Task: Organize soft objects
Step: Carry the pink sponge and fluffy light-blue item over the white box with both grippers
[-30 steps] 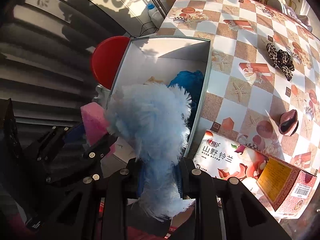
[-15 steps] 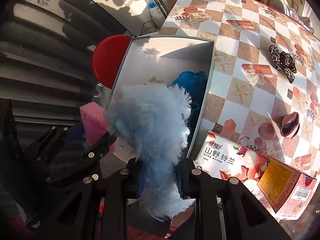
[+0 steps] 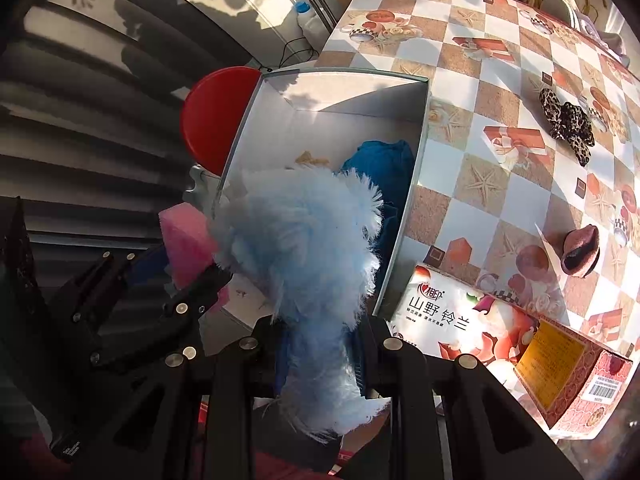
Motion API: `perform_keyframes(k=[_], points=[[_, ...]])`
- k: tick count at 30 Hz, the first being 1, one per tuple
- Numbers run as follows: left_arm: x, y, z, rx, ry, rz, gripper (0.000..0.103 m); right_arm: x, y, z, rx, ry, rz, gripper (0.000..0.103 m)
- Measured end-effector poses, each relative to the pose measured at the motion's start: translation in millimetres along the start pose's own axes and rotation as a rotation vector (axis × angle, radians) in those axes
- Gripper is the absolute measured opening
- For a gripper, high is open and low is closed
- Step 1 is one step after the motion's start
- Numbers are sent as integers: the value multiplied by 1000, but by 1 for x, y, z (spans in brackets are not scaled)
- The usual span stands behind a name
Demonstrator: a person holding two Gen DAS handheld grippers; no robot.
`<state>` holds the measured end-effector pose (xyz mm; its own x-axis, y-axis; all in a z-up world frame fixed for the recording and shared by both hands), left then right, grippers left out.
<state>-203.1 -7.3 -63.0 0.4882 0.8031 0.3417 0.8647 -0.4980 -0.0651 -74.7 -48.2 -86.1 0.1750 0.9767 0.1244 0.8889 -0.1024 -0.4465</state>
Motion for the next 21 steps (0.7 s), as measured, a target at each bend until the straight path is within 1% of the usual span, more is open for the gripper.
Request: perform_keyframes(k=[12,21], points=[[0,-1,8,-11,-19,-3,50,1,3,-1,-5,-1,13,26],[-6,-10,28,-21,-88,-42,50,6,4,11,-16,-43,14,26]])
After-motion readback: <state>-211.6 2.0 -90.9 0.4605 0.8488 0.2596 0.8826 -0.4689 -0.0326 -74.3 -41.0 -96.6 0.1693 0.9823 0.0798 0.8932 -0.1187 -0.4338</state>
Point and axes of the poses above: each gripper's, at about its wrist camera, not at the fingertips, and z roughly the way its jaws point, y to its right, x to its top, the point moved 3 cm from there along z, roughly the way its jaws point, and after that the axes turned 4 degrees about x, right-handed, at the moved point
